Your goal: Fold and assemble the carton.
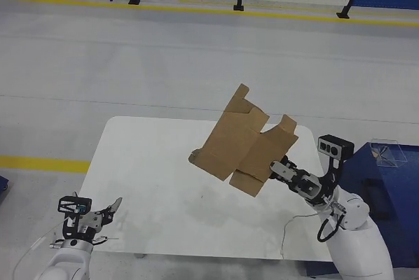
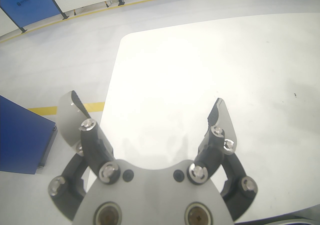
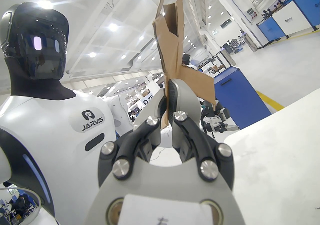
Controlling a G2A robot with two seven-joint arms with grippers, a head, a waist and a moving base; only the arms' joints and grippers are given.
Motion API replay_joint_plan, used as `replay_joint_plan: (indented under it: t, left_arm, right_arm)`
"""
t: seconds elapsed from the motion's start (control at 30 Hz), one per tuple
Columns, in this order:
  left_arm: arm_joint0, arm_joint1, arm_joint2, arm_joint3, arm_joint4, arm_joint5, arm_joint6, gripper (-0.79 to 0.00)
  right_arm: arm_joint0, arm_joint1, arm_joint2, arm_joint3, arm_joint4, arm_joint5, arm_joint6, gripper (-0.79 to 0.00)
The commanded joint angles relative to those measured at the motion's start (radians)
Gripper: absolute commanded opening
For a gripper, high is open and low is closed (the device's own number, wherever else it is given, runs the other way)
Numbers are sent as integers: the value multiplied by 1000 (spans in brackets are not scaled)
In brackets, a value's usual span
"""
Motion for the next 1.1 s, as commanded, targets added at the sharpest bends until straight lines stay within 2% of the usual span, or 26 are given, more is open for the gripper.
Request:
replay_joint_plan:
  t: [0.0,0.2,0.33,0.47,0.67,0.73,0.9,0.97,1.03,1.07]
  left_arm:
    - [0,0,0,0,0,0,0,0]
    - [0,0,0,0,0,0,0,0]
    - [0,0,0,0,0,0,0,0]
    - [0,0,0,0,0,0,0,0]
    - [0,0,0,0,0,0,0,0]
    - [0,0,0,0,0,0,0,0]
    - [0,0,0,0,0,0,0,0]
    - [0,0,0,0,0,0,0,0]
    - [0,0,0,0,0,0,0,0]
    - [0,0,0,0,0,0,0,0]
  right_arm:
    - [12,4,45,-52,-118,-56,-54,-785]
    - [48,18,263,-196,-547,-216,-220,-785]
    - [89,18,390,-367,-837,-216,-310,-785]
    - [94,20,431,-532,-1135,-216,-452,-785]
    - [38,48,382,-640,-1602,-216,-734,-785]
    - [36,69,335,-640,-1822,-216,-853,-785]
    - [13,125,225,-640,-2409,-215,-1239,-785]
    - [-7,143,181,-640,-2647,-149,-1386,-785]
    - [-56,166,114,-640,-2926,-39,-1509,-785]
    - [-88,172,91,-640,-3007,30,-1562,-785]
